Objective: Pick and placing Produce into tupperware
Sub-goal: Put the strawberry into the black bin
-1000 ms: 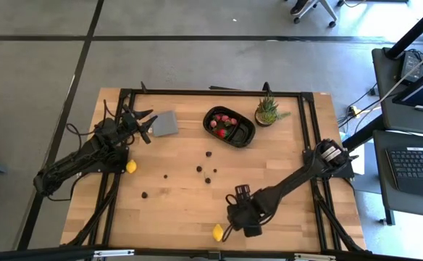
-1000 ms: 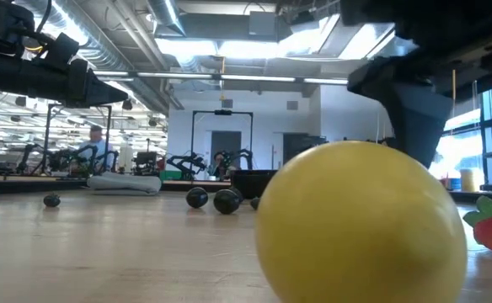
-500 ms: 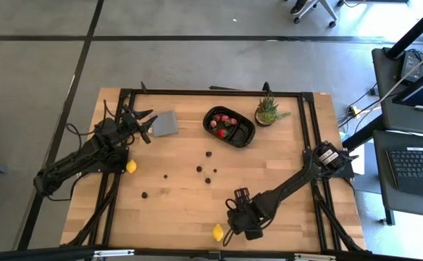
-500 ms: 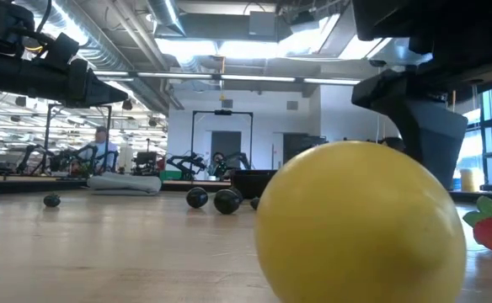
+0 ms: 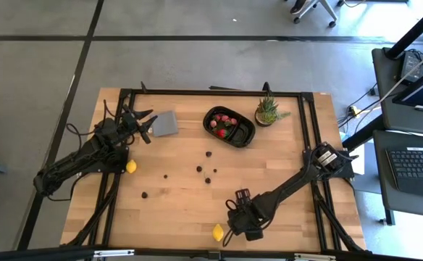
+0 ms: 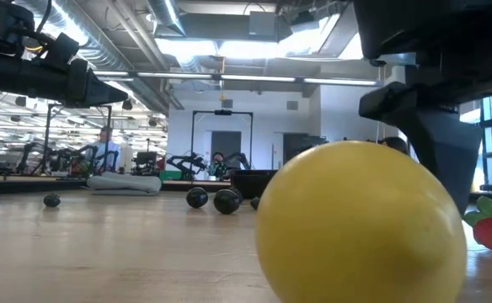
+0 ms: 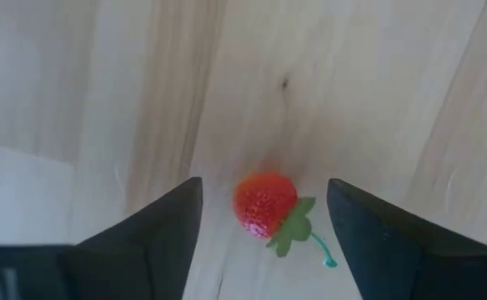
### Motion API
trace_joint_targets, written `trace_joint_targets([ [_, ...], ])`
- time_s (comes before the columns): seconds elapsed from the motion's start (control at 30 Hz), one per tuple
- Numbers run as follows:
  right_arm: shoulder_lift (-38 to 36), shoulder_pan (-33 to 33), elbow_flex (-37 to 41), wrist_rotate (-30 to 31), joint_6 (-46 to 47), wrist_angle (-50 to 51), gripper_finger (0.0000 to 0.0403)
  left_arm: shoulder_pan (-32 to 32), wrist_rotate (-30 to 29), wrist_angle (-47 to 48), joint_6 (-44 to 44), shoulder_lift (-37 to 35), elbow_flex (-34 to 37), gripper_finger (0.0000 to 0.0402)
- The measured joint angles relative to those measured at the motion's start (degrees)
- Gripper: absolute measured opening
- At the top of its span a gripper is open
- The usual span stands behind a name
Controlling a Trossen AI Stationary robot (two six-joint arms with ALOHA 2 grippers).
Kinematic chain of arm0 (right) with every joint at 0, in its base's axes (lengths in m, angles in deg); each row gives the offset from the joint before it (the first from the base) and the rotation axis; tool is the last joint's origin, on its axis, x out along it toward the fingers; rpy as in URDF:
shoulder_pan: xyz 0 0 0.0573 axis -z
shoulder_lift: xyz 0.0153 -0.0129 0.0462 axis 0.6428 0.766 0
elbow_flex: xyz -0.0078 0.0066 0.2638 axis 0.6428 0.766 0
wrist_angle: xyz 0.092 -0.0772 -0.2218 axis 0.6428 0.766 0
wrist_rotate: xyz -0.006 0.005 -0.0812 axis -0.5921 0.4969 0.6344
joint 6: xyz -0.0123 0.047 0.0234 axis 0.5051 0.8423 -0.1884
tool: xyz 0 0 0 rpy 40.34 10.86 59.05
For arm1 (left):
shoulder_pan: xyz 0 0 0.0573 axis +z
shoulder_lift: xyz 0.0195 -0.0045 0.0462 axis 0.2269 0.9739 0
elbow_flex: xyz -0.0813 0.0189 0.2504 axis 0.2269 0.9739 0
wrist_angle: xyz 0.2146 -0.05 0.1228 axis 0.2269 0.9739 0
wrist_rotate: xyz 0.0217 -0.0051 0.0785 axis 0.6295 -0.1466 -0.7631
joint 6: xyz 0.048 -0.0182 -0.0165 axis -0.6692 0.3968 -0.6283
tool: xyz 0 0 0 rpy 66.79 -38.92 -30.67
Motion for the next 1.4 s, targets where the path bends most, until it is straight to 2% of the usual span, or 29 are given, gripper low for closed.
trace_joint_targets([
  [0.23,-0.4,0.0,3.4,-1.2,1.4,-3.9,0.0197,0.0,0.0,0.0,0.0,0.0,0.0,0.014],
  [0.47,-0.5,0.0,3.5,-1.2,2.2,-3.8,0.0158,0.0,0.0,0.0,0.0,0.0,0.0,0.014],
  [0.67,-0.8,0.2,3.5,-1.7,2.6,-3.3,0.0108,0.0,0.0,0.0,0.0,0.0,0.0,0.014],
  [0.9,-3.2,3.3,3.5,-1.9,2.5,1.1,0.009,0.0,0.0,0.0,0.2,0.0,0.0,0.014],
  [1.07,-6.0,10.4,3.5,-1.9,0.5,7.8,0.0071,0.0,0.0,0.0,4.3,0.0,0.0,0.014],
  [1.33,-11.3,29.8,2.6,-1.7,-10.4,9.8,0.0007,0.0,0.0,0.0,4.4,0.0,0.0,0.014],
  [1.4,-13.0,34.0,1.6,-2.8,-13.1,9.8,0.0006,0.0,0.2,0.0,4.4,0.0,0.0,0.014],
])
